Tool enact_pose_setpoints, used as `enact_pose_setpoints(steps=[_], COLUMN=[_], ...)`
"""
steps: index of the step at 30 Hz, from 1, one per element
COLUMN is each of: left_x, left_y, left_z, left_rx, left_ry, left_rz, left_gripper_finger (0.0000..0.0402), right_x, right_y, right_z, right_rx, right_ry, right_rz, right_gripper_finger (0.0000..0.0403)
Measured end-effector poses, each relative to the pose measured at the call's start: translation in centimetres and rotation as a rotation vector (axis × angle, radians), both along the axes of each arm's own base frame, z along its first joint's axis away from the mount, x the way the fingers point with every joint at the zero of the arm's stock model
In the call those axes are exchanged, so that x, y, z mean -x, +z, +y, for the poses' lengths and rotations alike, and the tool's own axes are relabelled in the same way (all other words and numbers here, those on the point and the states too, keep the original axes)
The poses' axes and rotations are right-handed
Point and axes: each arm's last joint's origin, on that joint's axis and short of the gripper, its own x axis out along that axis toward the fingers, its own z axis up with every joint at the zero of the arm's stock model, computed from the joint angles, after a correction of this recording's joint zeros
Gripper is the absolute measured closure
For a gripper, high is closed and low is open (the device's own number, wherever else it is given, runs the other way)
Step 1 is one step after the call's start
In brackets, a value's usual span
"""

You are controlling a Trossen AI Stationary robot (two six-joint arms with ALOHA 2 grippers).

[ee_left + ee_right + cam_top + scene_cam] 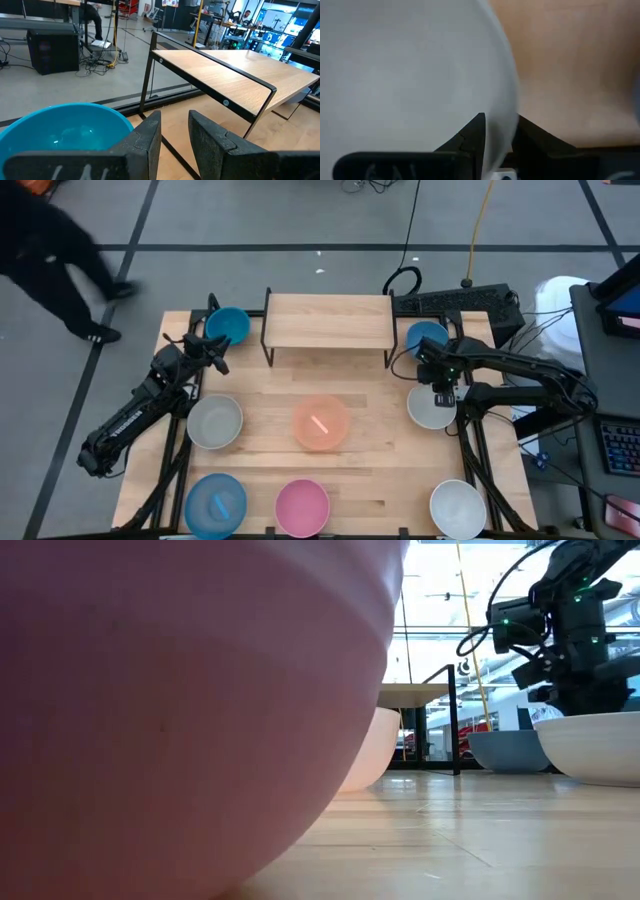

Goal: Place and stack bowls onto a shelf
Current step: Put the top white bowl on the shelf

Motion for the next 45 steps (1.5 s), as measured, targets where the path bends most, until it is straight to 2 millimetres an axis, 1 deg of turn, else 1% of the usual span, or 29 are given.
enact_pose_setpoints(steps=[3, 5, 7, 8, 12, 16, 19, 22, 27, 31, 34, 36, 38, 45], left_x=[0.0, 0.0, 0.0, 0.0, 0.0, 0.0, 0.0, 0.0, 0.0, 0.0, 0.0, 0.0, 0.0, 0.0], left_y=[0.0, 0.0, 0.0, 0.0, 0.0, 0.0, 0.0, 0.0, 0.0, 0.0, 0.0, 0.0, 0.0, 0.0], left_z=[0.0, 0.0, 0.0, 0.0, 0.0, 0.0, 0.0, 0.0, 0.0, 0.0, 0.0, 0.0, 0.0, 0.0], left_rx=[0.0, 0.0, 0.0, 0.0, 0.01, 0.025, 0.026, 0.026, 0.026, 0.027, 0.027, 0.027, 0.027, 0.027], left_ry=[0.0, 0.0, 0.0, 0.0, 0.002, 0.005, 0.005, 0.005, 0.005, 0.005, 0.005, 0.005, 0.005, 0.005], left_rz=[0.0, 0.0, 0.0, 0.0, -0.011, -0.027, -0.028, -0.029, -0.029, -0.029, -0.029, -0.029, -0.029, -0.029], left_gripper_finger=[0.0298, 0.0298, 0.0298, 0.0298, 0.0298, 0.0298, 0.0298, 0.0298, 0.0298, 0.0298, 0.0298, 0.0298, 0.0298, 0.0298], right_x=[-0.2, -0.2, -0.2, -0.2, -0.3, -0.7, -1.2, -1.7, -2.0, -1.9, -2.5, -3.3, -4.5, -9.8], right_y=[0.0, 0.0, 0.0, 0.0, 0.3, 1.8, 4.0, 6.9, 12.6, 17.6, 20.6, 21.9, 22.8, 24.2], right_z=[-0.3, -0.3, -0.3, -0.3, -0.3, -0.6, -0.9, -1.2, -1.6, -1.5, -1.8, -2.3, -3.0, -6.4], right_rx=[0.052, 0.052, 0.051, 0.047, 0.044, 0.062, 0.082, 0.111, 0.226, 0.336, 0.375, 0.394, 0.407, 0.429], right_ry=[-0.03, -0.033, -0.036, -0.036, -0.039, -0.098, -0.131, -0.157, -0.201, -0.208, -0.211, -0.192, -0.158, -0.101], right_rz=[-0.003, -0.004, -0.004, -0.007, -0.012, -0.034, -0.06, -0.117, -0.217, -0.344, -0.431, -0.454, -0.455, -0.458], right_gripper_finger=[0.0331, 0.0353, 0.0384, 0.0392, 0.0398, 0.0402, 0.0402, 0.0402, 0.0403, 0.0403, 0.0403, 0.0403, 0.0403, 0.0403])
